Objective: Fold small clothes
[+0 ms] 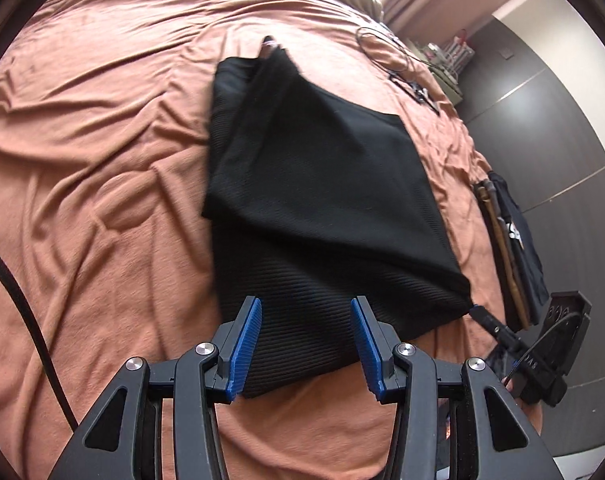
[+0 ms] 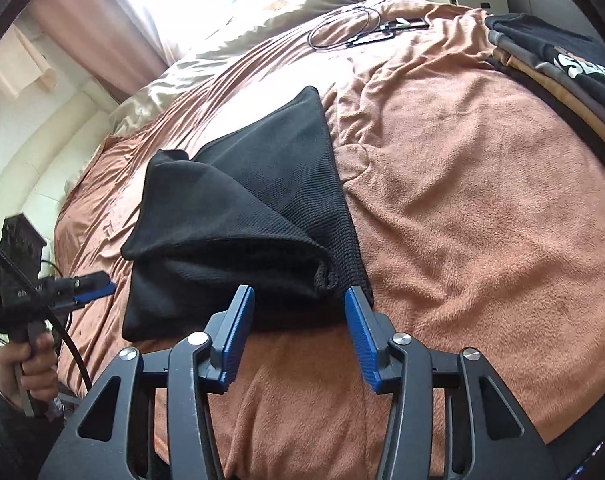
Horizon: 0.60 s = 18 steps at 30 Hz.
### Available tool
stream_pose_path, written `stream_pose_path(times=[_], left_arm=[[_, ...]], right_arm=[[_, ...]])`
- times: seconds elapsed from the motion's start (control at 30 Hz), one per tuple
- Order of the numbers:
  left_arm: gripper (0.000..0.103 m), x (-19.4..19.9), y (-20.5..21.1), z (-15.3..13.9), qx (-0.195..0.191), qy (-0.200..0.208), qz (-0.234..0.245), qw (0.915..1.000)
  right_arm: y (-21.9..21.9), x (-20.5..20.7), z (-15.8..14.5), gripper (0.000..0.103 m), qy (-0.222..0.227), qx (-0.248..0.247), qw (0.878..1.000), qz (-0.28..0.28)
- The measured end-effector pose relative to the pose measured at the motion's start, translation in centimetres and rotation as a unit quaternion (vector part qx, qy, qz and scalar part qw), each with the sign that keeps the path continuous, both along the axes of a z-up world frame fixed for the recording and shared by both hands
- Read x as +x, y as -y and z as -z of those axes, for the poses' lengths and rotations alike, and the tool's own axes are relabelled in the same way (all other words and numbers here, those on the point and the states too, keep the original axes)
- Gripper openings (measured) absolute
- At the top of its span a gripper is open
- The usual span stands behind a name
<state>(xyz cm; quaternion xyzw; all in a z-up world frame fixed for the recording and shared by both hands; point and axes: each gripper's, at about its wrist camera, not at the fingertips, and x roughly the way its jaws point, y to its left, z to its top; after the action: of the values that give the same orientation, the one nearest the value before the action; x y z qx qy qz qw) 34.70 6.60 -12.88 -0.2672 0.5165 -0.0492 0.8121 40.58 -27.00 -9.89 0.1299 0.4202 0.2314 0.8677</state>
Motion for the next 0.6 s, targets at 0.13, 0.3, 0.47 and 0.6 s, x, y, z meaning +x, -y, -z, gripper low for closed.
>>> stream_pose_path(times=[0.13,0.3,0.47,0.6], left_arm=[[0.048,-0.7,-0.6,1.3,0.009,-0.01,-0.005,0.9999],[0.048,-0.7,-0.5,3.2,0.025,-0.028,-0.01,0.9992],[0.047,-0.9,-0.1,4.4,0.029,-0.036,-0.004,0.9989],[0.045,-1.0,-0.1,4.4,0.027,-0.034,0.005,0.999]], right_arm=[[-0.7,1.0,0.3,0.042,-0.004,-0.023,1.0,-0.002],[-1.8,2.3,0.4,0.037,-0.013,-0.045,0.999,-0.014],[-3.5,3.6,0.4,0.018,-0.015,-0.078,0.996,-0.031],[-3.9,4.2,0.0,0.005,-0.01,-0.081,0.996,-0.033]])
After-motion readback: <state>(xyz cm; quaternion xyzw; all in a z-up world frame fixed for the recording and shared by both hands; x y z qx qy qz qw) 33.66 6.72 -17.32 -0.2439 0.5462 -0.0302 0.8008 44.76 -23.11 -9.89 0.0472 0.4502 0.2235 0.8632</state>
